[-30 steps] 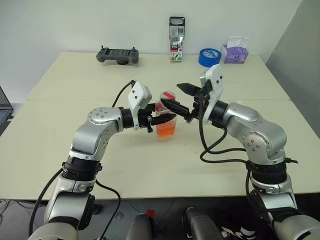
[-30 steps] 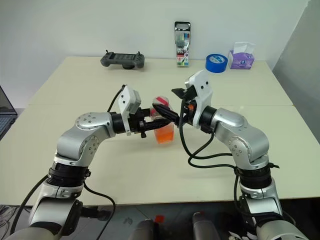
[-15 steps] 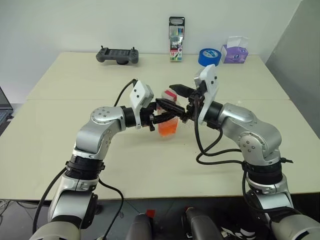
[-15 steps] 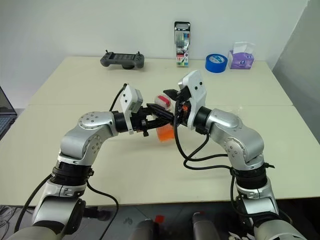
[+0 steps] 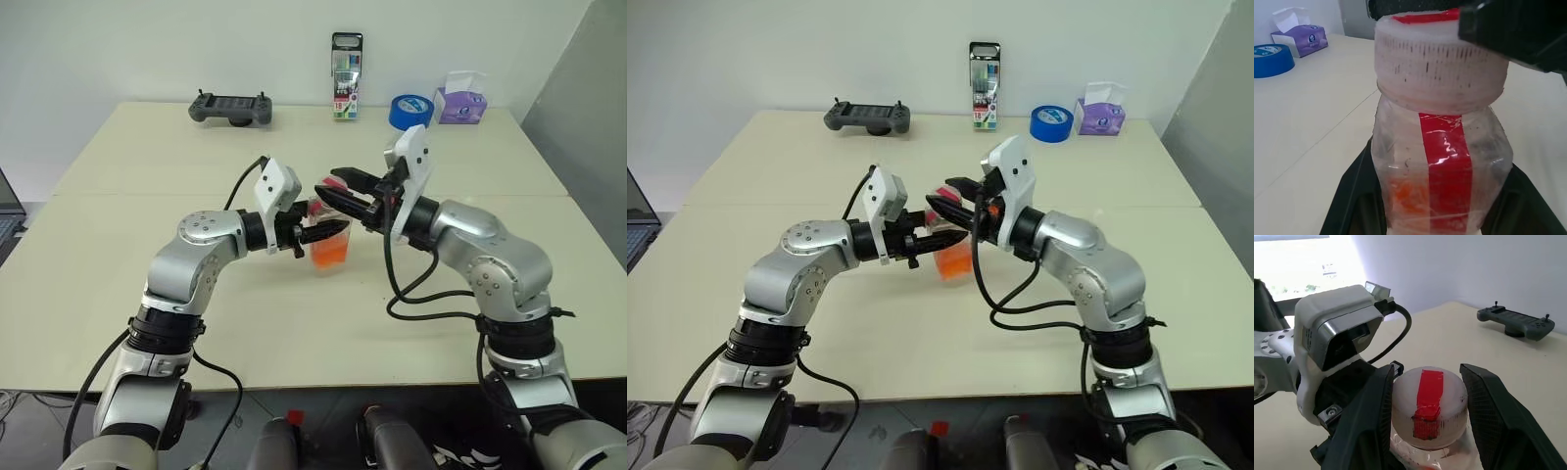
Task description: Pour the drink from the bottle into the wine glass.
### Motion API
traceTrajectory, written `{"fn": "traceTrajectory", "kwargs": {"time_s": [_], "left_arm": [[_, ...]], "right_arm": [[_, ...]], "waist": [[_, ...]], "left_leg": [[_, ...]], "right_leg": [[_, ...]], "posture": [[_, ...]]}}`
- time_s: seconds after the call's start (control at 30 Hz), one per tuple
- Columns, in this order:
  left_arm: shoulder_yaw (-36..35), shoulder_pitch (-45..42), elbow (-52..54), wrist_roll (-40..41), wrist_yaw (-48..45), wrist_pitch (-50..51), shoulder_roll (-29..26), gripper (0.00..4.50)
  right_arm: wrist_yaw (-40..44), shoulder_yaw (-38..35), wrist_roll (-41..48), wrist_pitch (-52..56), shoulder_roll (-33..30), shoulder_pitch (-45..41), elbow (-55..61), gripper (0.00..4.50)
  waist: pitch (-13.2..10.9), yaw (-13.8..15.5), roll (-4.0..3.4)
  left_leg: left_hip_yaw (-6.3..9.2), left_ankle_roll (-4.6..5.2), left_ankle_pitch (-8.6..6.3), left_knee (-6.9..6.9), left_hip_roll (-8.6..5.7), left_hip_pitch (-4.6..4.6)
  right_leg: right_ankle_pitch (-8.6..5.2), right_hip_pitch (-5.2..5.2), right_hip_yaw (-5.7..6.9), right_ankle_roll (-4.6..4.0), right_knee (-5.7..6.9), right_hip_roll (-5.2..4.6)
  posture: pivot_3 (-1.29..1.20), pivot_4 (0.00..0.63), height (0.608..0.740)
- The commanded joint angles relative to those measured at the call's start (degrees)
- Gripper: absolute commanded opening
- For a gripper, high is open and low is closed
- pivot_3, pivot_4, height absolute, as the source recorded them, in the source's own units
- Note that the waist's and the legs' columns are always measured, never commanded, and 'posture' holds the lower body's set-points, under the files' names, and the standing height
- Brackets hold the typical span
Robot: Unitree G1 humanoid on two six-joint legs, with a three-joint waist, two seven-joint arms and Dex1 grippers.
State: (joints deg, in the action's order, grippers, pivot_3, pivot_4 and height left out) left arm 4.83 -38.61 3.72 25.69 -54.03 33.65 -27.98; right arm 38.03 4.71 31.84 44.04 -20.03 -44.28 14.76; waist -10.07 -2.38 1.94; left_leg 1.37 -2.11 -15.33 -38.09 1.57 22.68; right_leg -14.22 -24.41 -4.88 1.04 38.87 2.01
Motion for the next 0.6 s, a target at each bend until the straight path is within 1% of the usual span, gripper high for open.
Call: {"fn": "traceTrajectory", "kwargs": {"time_s": [0.03,0.1,0.13,0.27,0.33,0.37,0.4,0.43,0.53,0.6], "left_arm": [[-1.42,-1.75,6.39,6.71,-5.8,2.97,-1.81,1.8],[-1.02,-1.87,8.99,9.53,-9.45,4.98,-3.64,1.8],[-0.98,-2.09,9.71,10.34,-10.6,5.67,-4.45,1.8],[-1.57,-3.28,10.28,11.38,-11.83,7.51,-6.7,1.8],[-1.83,-3.2,9.88,10.69,-11.76,7.43,-7.33,1.8],[-2.04,-2.99,9.35,9.97,-11.25,6.84,-7.35,1.8],[-2.25,-2.78,8.87,9.5,-10.62,6.42,-7.24,1.8],[-2.41,-2.51,8.7,9.21,-9.72,6.2,-6.94,1.8],[-2.12,-1.95,6.95,6.89,-7.3,3.4,-5.65,1.8],[-1.67,-1.89,6.32,6.15,-5.94,2.36,-4.43,1.8]], "right_arm": [[16.49,1.47,3.63,-3.0,-4.58,-5.6,-3.53,1.79],[24.58,2.82,3.48,-4.41,-7.34,-8.97,-8.23,1.79],[26.93,3.31,3.49,-4.35,-8.06,-10.45,-10.25,1.79],[32.42,2.72,4.54,-1.52,-11.58,-12.63,-13.53,1.79],[32.72,1.14,6.02,1.21,-13.7,-12.22,-13.63,2.52],[32.48,-0.25,7.45,3.52,-15.34,-11.33,-12.64,2.76],[31.77,-1.6,8.65,5.42,-16.84,-10.22,-11.28,3.11],[30.31,-3.15,9.56,6.94,-18.2,-8.73,-9.37,3.46],[22.0,-8.61,11.82,11.2,-20.24,-1.75,0.57,4.48],[16.54,-12.3,14.47,14.37,-19.96,2.15,6.09,4.48]], "waist": [[-0.02,-0.04,-0.01],[-0.09,-0.23,-0.1],[-0.1,-0.39,-0.1],[-0.12,-0.67,-0.14],[-0.12,-0.56,-0.14],[-0.12,-0.44,-0.14],[-0.12,-0.3,-0.14],[-0.13,-0.15,-0.14],[-0.13,0.36,-0.14],[-0.13,0.52,-0.14]], "left_leg": [[0.0,0.0,0.0,0.0,-0.01,-0.01],[-0.01,0.01,0.0,0.01,-0.03,-0.02],[0.0,0.01,-0.01,0.05,-0.02,-0.05],[0.14,0.01,-0.01,0.05,0.06,-0.04],[0.18,0.01,-0.01,0.04,0.05,0.01],[0.2,0.01,-0.01,0.02,0.04,0.03],[0.24,0.01,-0.01,-0.02,0.04,0.08],[0.26,0.01,0.0,-0.03,0.04,0.09],[0.26,0.01,0.0,-0.02,0.02,0.15],[0.29,0.01,0.0,-0.01,0.02,0.15]], "right_leg": [[0.0,0.01,0.01,0.0,-0.01,0.0],[0.0,0.0,0.03,0.0,-0.02,0.03],[0.0,0.01,0.05,0.0,-0.02,0.03],[-0.01,0.01,0.22,-0.01,0.01,0.11],[-0.01,0.01,0.28,-0.01,0.0,0.1],[-0.01,0.01,0.3,-0.01,0.0,0.08],[-0.01,0.01,0.34,-0.02,-0.02,0.04],[-0.01,0.01,0.37,-0.02,-0.03,-0.04],[-0.03,0.01,0.36,-0.01,-0.07,-0.11],[-0.04,0.01,0.39,0.02,-0.09,-0.12]], "posture": [[0.0,0.15,0.74],[0.0,0.15,0.74],[0.0,0.15,0.74],[0.0,0.15,0.74],[0.0,0.15,0.74],[0.0,0.15,0.74],[0.0,0.15,0.74],[0.0,0.15,0.74],[0.0,0.15,0.74],[0.0,0.15,0.74]]}}
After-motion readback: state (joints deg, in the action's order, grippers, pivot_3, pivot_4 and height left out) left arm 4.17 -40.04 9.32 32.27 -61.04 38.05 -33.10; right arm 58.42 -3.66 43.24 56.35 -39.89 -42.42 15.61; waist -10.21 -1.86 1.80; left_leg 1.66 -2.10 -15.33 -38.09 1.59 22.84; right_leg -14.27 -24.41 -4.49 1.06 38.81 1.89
